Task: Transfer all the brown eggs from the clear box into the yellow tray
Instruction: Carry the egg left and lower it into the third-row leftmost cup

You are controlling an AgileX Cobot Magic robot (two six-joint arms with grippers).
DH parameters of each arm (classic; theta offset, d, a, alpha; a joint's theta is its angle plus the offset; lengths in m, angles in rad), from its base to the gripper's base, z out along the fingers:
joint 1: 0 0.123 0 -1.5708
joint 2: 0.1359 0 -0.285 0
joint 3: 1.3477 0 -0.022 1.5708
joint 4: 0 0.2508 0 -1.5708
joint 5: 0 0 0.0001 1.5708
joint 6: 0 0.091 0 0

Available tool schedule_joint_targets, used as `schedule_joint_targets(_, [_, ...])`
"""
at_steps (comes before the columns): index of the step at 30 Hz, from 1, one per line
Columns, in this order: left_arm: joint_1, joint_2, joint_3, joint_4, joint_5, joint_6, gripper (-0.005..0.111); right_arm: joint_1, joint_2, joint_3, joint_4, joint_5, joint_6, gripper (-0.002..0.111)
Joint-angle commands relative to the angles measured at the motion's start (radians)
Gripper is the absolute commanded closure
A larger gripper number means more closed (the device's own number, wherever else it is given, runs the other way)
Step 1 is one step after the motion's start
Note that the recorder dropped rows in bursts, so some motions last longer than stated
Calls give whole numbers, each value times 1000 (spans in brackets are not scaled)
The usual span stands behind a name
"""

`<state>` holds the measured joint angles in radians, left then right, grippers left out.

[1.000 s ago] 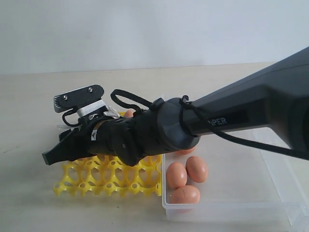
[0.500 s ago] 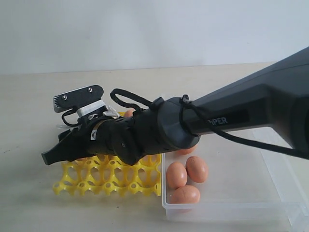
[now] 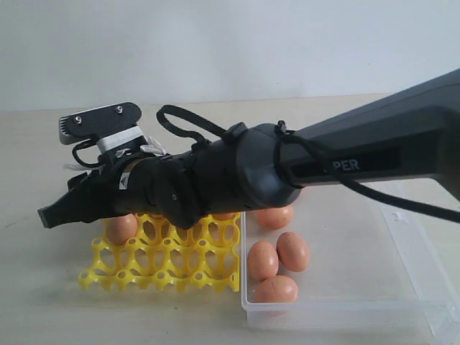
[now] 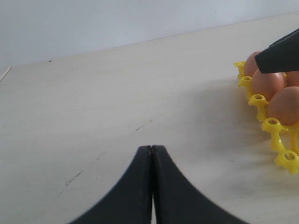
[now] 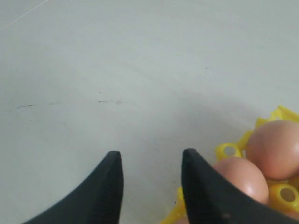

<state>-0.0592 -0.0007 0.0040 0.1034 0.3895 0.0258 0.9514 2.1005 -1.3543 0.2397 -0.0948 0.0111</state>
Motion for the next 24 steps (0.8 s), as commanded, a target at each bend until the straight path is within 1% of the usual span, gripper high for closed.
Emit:
schedule_joint_targets(1, [2, 1, -4, -2, -9, -3, 107, 8, 41, -106, -42, 112, -11, 96])
schedule_joint_targets(3, [2, 1, -4, -2, -9, -3, 107, 13, 69, -154, -42, 147, -11, 109])
schedule_joint_targets(5, [2, 1, -4, -2, -9, -3, 107, 25, 118, -201, -42, 176, -20, 108])
schedule_joint_targets(11, [2, 1, -4, -2, -9, -3, 107, 41, 184, -255, -37, 248, -41, 108])
schedule_joint_targets(15, [2, 1, -4, -2, -9, -3, 107, 41, 193, -258, -33, 291, -67, 108])
schedule_joint_targets(22, [2, 1, -4, -2, -9, -3, 107, 41, 193, -258, -34, 473, -118, 108])
schedule_joint_targets(24, [2, 1, -4, -2, -9, -3, 107, 41, 191, -258, -34, 488, -118, 108])
